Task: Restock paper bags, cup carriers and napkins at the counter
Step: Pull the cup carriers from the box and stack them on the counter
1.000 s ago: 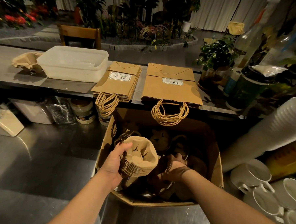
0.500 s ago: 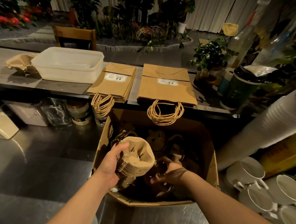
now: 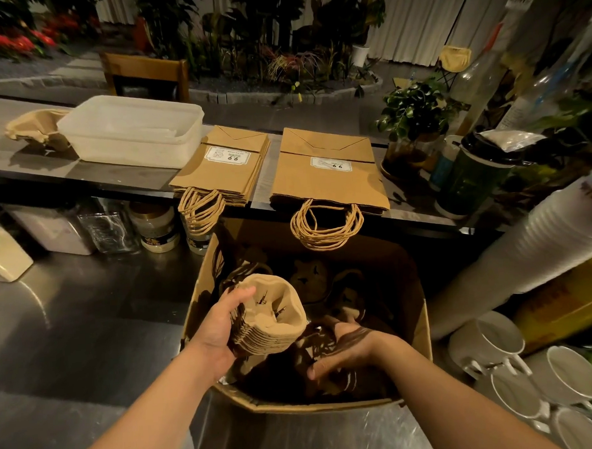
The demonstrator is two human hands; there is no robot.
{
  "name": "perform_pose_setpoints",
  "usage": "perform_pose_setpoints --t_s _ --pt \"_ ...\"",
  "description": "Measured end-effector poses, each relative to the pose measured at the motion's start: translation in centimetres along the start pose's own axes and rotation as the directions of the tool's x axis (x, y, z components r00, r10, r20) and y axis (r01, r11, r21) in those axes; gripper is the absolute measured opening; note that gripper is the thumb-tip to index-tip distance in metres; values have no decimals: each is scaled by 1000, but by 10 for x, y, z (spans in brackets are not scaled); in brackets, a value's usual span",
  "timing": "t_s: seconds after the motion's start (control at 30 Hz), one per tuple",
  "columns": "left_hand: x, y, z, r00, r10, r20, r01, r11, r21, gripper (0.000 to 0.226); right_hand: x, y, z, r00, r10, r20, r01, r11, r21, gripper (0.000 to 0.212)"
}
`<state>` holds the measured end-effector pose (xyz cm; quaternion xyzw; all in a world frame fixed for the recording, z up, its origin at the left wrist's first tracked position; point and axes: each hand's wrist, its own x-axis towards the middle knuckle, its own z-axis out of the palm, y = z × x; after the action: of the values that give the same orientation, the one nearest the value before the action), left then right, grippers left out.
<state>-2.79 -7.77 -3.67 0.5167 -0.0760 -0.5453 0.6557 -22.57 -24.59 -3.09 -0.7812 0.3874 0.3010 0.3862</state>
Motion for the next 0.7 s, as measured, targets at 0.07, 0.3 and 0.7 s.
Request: perform_pose_setpoints --t_s 0.07,0.3,0.7 --pt "-1 1 1 1000 -2 -2 2 1000 -5 73 -6 2 -2 1000 -27 -8 27 1000 -5 140" --pt "0 0 0 1000 -19 -19 20 999 41 83 -35 5 -6 999 2 -47 -1 999 33 141" --pt "0 1 6 997 -31 -68 40 991 127 71 -40 18 12 921 -37 -387 115 977 181 136"
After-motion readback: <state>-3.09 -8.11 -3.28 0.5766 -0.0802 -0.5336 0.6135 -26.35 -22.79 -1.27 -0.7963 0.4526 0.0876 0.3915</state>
